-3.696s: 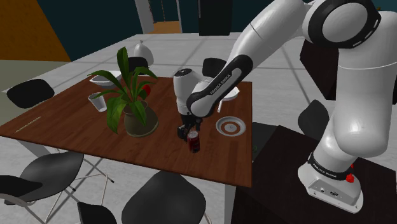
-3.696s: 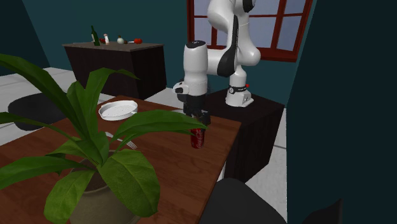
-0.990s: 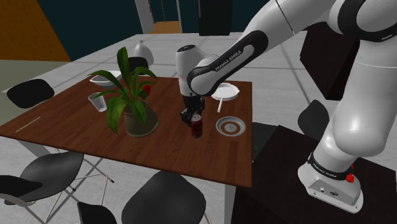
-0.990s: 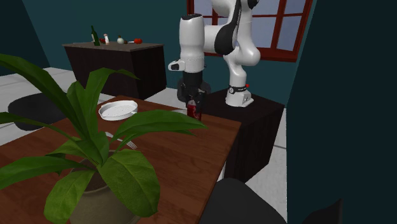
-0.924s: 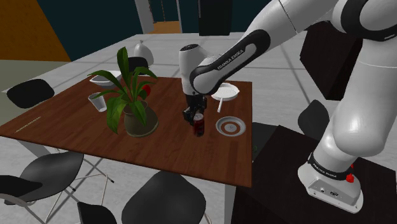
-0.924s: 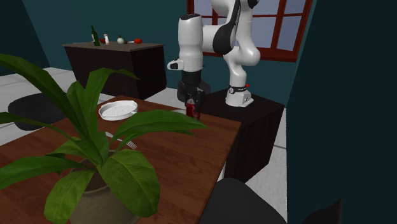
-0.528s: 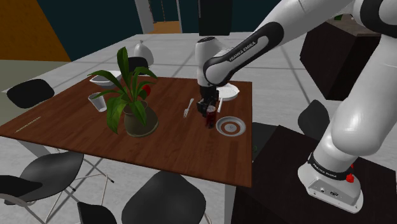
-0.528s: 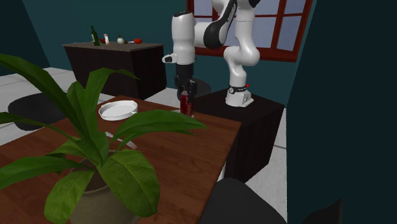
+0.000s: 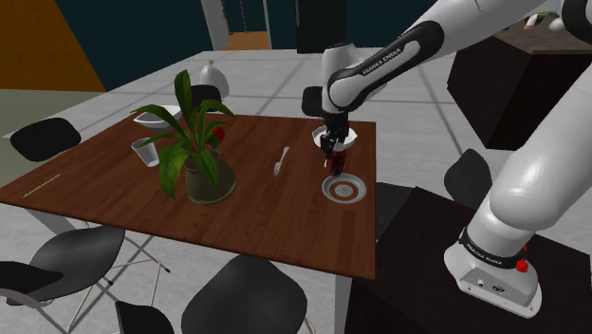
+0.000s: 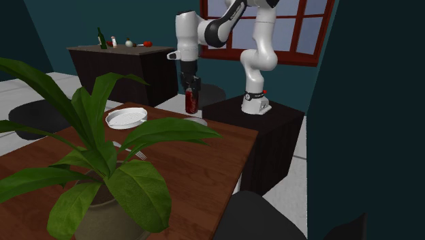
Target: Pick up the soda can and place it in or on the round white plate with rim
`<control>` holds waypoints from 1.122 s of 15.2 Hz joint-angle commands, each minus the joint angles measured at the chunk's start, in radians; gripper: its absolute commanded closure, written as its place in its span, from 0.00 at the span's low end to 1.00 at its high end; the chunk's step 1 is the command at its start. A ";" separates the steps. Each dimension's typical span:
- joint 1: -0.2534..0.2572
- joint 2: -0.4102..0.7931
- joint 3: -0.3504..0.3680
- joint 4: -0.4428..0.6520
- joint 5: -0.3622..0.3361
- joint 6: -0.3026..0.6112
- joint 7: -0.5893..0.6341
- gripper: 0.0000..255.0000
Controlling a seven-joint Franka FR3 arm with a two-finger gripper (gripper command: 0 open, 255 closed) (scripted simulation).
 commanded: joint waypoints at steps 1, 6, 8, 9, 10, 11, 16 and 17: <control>-0.024 -0.028 -0.031 -0.024 -0.001 -0.004 -0.056 1.00; -0.043 -0.010 -0.054 -0.057 -0.007 0.048 -0.095 1.00; -0.043 0.007 -0.054 -0.069 -0.008 0.076 -0.094 1.00; -0.043 0.016 -0.054 -0.075 -0.008 0.091 -0.094 1.00; -0.043 0.025 -0.054 -0.080 -0.009 0.105 -0.093 1.00; -0.043 0.035 -0.054 -0.085 -0.009 0.120 -0.093 1.00; -0.043 0.085 -0.054 -0.106 -0.013 0.191 -0.090 1.00; -0.043 0.096 -0.054 -0.110 -0.013 0.206 -0.089 1.00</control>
